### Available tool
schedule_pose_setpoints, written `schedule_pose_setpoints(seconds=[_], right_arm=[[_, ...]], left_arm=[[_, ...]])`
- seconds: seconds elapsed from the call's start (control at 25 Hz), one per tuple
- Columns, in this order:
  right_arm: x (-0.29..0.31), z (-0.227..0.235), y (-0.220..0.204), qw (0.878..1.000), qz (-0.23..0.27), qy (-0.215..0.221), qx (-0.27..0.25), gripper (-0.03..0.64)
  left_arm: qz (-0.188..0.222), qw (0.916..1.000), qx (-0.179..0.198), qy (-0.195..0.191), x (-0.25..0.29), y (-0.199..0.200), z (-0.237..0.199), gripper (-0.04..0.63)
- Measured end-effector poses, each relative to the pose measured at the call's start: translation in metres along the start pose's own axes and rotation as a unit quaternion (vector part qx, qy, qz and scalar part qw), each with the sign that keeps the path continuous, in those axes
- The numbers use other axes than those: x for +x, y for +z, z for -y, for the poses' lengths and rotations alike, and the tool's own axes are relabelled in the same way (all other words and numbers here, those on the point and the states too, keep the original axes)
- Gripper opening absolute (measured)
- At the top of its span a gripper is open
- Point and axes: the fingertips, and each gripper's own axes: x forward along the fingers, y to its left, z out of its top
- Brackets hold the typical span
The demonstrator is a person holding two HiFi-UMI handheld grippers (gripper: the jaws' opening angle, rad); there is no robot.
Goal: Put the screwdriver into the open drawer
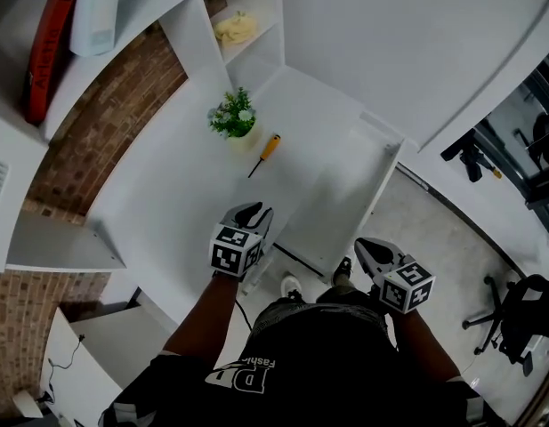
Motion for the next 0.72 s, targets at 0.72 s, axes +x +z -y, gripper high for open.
schedule_pose_setpoints(seconds=[0.72], right_arm=[[0.028,0.059,0.008,0.997,-0.023,0.032,0.061,0.005]], left_arm=[[-0.091,0.9916,0.041,0.082,0.125,0.012,-0.102,0.098]])
